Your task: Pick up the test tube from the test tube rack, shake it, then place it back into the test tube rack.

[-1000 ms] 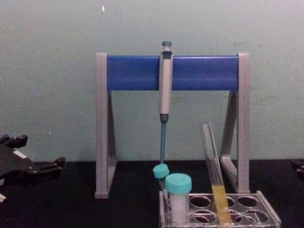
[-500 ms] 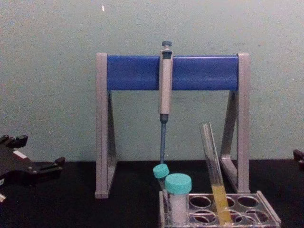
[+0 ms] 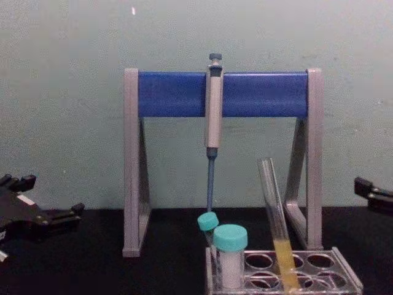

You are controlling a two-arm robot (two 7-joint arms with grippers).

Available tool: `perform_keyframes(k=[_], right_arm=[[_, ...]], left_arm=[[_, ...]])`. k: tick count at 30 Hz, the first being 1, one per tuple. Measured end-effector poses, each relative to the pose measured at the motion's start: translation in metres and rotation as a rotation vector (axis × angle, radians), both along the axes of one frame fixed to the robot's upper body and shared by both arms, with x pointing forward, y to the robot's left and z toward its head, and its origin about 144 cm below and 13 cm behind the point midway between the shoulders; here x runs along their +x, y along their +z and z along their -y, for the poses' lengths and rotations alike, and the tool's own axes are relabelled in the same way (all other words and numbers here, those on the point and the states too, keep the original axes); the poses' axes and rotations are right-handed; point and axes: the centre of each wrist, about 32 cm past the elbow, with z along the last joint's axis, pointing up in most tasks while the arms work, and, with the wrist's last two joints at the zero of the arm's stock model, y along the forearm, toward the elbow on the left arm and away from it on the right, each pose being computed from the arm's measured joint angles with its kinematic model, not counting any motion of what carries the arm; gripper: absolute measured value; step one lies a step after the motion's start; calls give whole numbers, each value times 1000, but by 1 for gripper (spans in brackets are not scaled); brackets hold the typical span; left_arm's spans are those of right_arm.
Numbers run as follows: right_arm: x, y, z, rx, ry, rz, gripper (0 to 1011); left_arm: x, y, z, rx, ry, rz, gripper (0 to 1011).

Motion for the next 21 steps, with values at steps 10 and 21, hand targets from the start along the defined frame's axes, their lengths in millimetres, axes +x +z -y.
perform_keyframes(k=[10, 21], right_arm=[[6, 6, -13, 21, 178, -39, 1000], [21, 10, -31, 48, 272, -137, 1000]], left_arm=[[0, 0, 0, 0, 0, 0, 1001], [0, 0, 0, 0, 0, 0, 1001]])
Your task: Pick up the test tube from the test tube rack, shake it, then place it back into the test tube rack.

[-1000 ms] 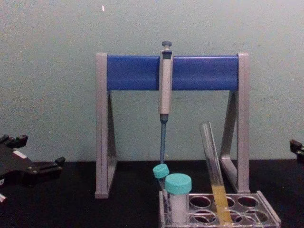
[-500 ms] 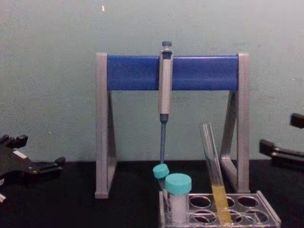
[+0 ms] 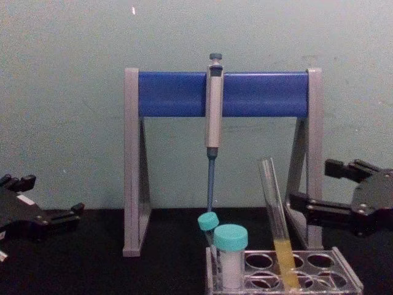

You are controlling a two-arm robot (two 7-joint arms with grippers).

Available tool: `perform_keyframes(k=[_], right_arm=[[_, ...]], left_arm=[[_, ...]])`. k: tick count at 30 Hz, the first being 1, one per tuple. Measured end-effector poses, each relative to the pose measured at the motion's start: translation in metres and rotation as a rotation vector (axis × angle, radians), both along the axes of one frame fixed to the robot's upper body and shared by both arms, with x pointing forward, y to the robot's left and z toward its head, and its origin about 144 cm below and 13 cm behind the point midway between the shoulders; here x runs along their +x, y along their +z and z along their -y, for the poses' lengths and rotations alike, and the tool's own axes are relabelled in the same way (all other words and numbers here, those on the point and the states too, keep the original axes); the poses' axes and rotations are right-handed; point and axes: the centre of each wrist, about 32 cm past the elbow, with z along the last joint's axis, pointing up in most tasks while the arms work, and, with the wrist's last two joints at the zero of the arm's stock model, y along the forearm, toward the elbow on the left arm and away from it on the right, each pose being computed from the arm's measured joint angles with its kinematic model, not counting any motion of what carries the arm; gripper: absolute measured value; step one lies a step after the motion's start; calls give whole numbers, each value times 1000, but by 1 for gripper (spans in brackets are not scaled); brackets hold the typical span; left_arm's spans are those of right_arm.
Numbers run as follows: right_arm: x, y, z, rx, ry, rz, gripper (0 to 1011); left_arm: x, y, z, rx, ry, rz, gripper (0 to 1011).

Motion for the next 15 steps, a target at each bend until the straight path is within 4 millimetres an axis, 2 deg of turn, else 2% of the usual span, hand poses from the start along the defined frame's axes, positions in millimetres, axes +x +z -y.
perform_keyframes(k=[15], right_arm=[[22, 10, -23, -8, 42, -94, 1000]], left_arm=[[0, 0, 0, 0, 0, 0, 1001]])
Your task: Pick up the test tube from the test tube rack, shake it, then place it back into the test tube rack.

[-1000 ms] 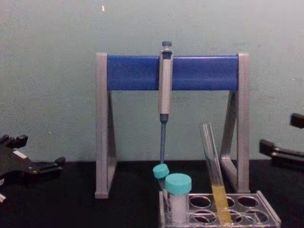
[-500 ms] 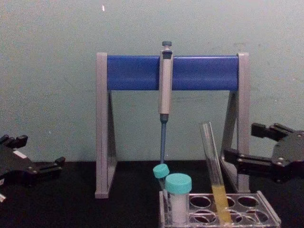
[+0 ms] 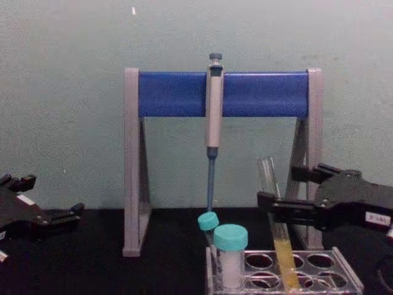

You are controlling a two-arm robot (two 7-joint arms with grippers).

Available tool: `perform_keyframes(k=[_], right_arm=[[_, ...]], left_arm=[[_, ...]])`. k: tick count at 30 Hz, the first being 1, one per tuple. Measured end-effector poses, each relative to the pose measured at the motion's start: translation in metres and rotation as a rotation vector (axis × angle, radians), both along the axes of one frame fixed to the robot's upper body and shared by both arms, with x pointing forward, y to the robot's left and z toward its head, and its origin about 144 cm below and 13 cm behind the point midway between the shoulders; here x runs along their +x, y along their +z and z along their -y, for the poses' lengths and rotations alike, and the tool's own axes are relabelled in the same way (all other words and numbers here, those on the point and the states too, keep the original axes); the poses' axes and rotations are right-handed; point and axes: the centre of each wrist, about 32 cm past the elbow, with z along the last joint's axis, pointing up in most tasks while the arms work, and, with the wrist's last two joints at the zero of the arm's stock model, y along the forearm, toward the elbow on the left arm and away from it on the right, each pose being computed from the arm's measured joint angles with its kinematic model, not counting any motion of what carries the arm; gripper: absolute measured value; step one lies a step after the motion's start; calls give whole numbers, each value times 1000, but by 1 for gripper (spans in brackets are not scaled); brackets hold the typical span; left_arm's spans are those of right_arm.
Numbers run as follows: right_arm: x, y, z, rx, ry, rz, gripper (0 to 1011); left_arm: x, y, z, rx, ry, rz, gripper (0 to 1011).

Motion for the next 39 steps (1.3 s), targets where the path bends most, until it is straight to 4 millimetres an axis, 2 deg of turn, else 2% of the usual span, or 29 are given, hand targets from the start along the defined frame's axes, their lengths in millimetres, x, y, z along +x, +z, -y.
perform_keyframes(k=[16, 39], right_arm=[[17, 2, -10, -22, -11, -84, 1000], [17, 1, -9, -11, -12, -97, 1000]], left_arm=[[0, 0, 0, 0, 0, 0, 1001], [0, 0, 0, 0, 0, 0, 1001]])
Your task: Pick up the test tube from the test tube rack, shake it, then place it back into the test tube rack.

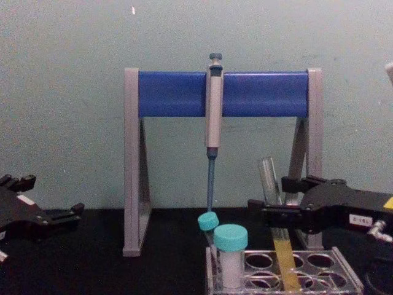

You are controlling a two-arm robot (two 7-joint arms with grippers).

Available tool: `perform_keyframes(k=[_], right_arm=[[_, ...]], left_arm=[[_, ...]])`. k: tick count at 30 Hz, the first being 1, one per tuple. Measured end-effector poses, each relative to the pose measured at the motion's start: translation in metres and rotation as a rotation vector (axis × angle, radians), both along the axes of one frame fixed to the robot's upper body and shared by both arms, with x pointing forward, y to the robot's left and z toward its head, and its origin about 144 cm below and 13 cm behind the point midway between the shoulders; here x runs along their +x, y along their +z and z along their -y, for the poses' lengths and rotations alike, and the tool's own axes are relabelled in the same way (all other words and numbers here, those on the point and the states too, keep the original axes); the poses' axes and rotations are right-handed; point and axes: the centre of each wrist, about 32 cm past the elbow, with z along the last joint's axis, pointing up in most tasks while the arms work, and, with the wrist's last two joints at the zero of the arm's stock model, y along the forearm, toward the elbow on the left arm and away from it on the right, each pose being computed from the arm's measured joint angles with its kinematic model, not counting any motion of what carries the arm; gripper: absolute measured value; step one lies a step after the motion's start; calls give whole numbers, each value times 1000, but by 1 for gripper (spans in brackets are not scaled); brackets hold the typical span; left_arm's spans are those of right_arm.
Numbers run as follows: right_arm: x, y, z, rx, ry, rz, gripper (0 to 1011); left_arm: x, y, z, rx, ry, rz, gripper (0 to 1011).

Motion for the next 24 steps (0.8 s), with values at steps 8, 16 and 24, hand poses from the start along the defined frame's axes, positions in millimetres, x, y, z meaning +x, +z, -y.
perform_keyframes(k=[8, 16, 24], right_arm=[[0, 0, 0, -1, 0, 0, 932], [0, 0, 0, -1, 0, 1, 715], [0, 0, 0, -1, 0, 2, 468]], left_arm=[[0, 0, 0, 0, 0, 0, 1001], [0, 0, 0, 0, 0, 0, 1001], [0, 0, 0, 0, 0, 0, 1001]])
